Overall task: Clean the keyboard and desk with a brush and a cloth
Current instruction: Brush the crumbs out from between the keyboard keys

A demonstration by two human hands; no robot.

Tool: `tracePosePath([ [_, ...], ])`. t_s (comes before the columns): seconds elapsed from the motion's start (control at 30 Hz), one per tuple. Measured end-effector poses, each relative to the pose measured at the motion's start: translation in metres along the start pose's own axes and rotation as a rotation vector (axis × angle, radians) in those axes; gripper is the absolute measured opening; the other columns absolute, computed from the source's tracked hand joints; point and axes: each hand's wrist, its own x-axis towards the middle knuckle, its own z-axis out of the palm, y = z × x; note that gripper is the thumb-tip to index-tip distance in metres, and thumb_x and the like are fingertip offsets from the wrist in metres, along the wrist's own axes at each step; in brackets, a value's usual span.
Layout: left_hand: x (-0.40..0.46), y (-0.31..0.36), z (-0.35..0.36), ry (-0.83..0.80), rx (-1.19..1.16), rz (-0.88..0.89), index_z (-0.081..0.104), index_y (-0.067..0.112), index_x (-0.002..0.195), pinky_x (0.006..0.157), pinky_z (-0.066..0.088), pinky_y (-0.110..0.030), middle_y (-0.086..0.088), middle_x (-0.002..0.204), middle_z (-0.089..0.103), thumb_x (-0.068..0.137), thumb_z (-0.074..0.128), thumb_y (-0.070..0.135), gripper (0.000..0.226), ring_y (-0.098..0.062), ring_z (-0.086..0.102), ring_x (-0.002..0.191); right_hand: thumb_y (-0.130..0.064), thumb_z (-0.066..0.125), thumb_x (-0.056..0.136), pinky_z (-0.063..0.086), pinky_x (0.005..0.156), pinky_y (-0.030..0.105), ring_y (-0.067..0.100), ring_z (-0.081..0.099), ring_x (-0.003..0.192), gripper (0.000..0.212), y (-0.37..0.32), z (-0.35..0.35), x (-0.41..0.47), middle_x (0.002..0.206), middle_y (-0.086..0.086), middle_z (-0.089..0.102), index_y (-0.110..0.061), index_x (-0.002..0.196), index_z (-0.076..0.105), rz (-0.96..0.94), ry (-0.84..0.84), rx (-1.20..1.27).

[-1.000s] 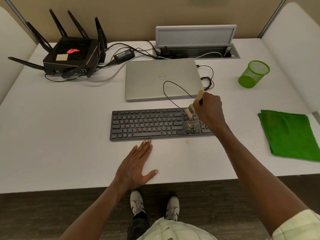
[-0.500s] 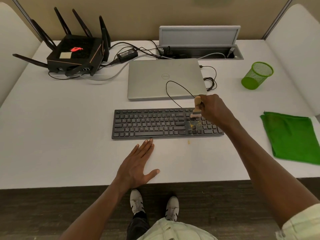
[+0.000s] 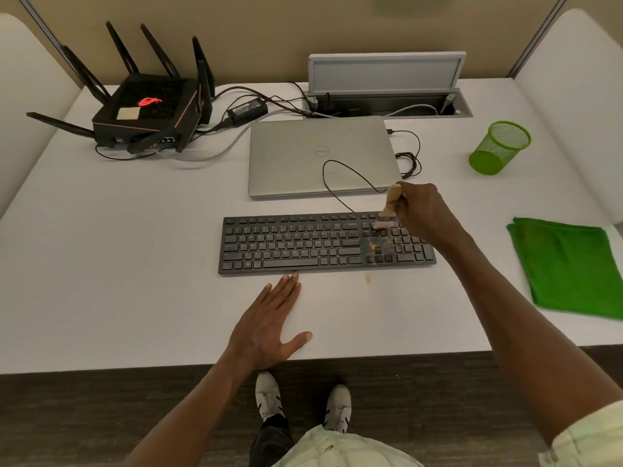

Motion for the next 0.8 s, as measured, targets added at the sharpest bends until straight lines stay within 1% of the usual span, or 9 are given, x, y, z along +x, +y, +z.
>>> tracePosePath([
  [0.03, 0.0, 0.0, 0.0, 0.008, -0.001, 0.002, 0.01, 0.013, 0.163, 0.127, 0.001, -0.034, -0.001, 0.171, -0.003, 0.097, 0.032, 0.075, 0.092, -0.01, -0.007, 0.157, 0.011, 0.048, 0.084, 0.04, 0.055, 0.011, 0.007, 0.057, 0.058, 0.023, -0.003, 0.001, 0.001, 0.069, 0.003, 0.064, -0.005, 0.081, 0.065, -0.013, -0.003, 0.037],
  [0.1, 0.0, 0.0, 0.0, 0.02, -0.005, 0.003, 0.012, 0.013, 0.163, 0.127, 0.001, -0.033, -0.001, 0.172, -0.002, 0.097, 0.034, 0.074, 0.092, -0.01, -0.005, 0.157, 0.01, 0.049, 0.084, 0.037, 0.055, 0.007, 0.009, 0.056, 0.059, 0.023, -0.008, 0.005, 0.002, 0.071, 0.002, 0.065, -0.005, 0.081, 0.066, -0.027, -0.03, 0.08],
  [0.17, 0.0, 0.0, -0.001, 0.013, -0.009, 0.003, 0.012, 0.013, 0.163, 0.127, 0.001, -0.034, -0.001, 0.172, -0.002, 0.097, 0.034, 0.074, 0.092, -0.01, -0.005, 0.157, 0.009, 0.05, 0.084, 0.041, 0.056, 0.015, 0.017, 0.06, 0.061, 0.022, -0.008, 0.009, 0.0, 0.071, 0.004, 0.067, -0.005, 0.081, 0.066, -0.034, -0.046, 0.06],
  [0.27, 0.0, 0.0, -0.001, 0.015, -0.004, 0.003, 0.012, 0.013, 0.163, 0.127, 0.002, -0.034, -0.002, 0.172, -0.001, 0.097, 0.034, 0.074, 0.092, -0.011, -0.005, 0.158, 0.009, 0.048, 0.086, 0.041, 0.053, 0.016, 0.005, 0.056, 0.056, 0.022, 0.004, 0.003, -0.004, 0.069, 0.005, 0.065, -0.005, 0.081, 0.065, 0.029, -0.04, 0.018],
  [0.4, 0.0, 0.0, 0.0, 0.013, -0.002, 0.003, 0.012, 0.013, 0.163, 0.127, 0.002, -0.035, -0.001, 0.172, -0.002, 0.097, 0.036, 0.073, 0.092, -0.011, -0.005, 0.157, -0.004, 0.051, 0.081, 0.039, 0.055, 0.029, 0.029, 0.058, 0.059, 0.013, 0.003, -0.01, -0.006, 0.069, 0.013, 0.066, -0.002, 0.078, 0.064, 0.045, 0.023, -0.049],
  [0.47, 0.0, 0.0, 0.0, 0.011, -0.005, 0.002, 0.011, 0.013, 0.163, 0.127, 0.001, -0.034, 0.0, 0.172, -0.003, 0.097, 0.036, 0.073, 0.092, -0.01, -0.006, 0.157, -0.015, 0.046, 0.078, 0.041, 0.055, 0.031, 0.028, 0.054, 0.057, 0.023, -0.004, -0.012, -0.004, 0.067, 0.011, 0.064, 0.001, 0.078, 0.063, 0.053, 0.072, -0.03],
  [0.53, 0.0, 0.0, -0.001, 0.007, -0.005, 0.002, 0.01, 0.014, 0.163, 0.127, 0.001, -0.034, 0.0, 0.171, -0.004, 0.097, 0.034, 0.074, 0.092, -0.009, -0.007, 0.157, -0.012, 0.048, 0.086, 0.044, 0.055, 0.035, 0.031, 0.056, 0.058, 0.021, -0.007, -0.008, 0.001, 0.07, 0.014, 0.065, 0.003, 0.081, 0.061, 0.114, 0.112, -0.046],
  [0.73, 0.0, 0.0, -0.002, 0.0, -0.003, 0.002, 0.009, 0.014, 0.162, 0.127, 0.003, -0.035, -0.001, 0.171, -0.004, 0.097, 0.032, 0.075, 0.093, -0.01, -0.008, 0.157, -0.013, 0.05, 0.093, 0.03, 0.044, 0.018, 0.017, 0.056, 0.054, 0.018, -0.013, 0.019, 0.003, 0.067, 0.003, 0.061, -0.002, 0.083, 0.06, 0.312, 0.177, 0.036],
  [0.8, 0.0, 0.0, -0.002, -0.002, -0.004, 0.002, 0.009, 0.014, 0.162, 0.127, 0.002, -0.035, -0.001, 0.171, -0.004, 0.096, 0.031, 0.075, 0.093, -0.01, -0.008, 0.157, -0.011, 0.05, 0.087, 0.028, 0.043, 0.022, 0.017, 0.053, 0.051, 0.014, -0.015, 0.021, -0.001, 0.062, 0.003, 0.058, -0.005, 0.077, 0.056, 0.349, 0.15, 0.028],
])
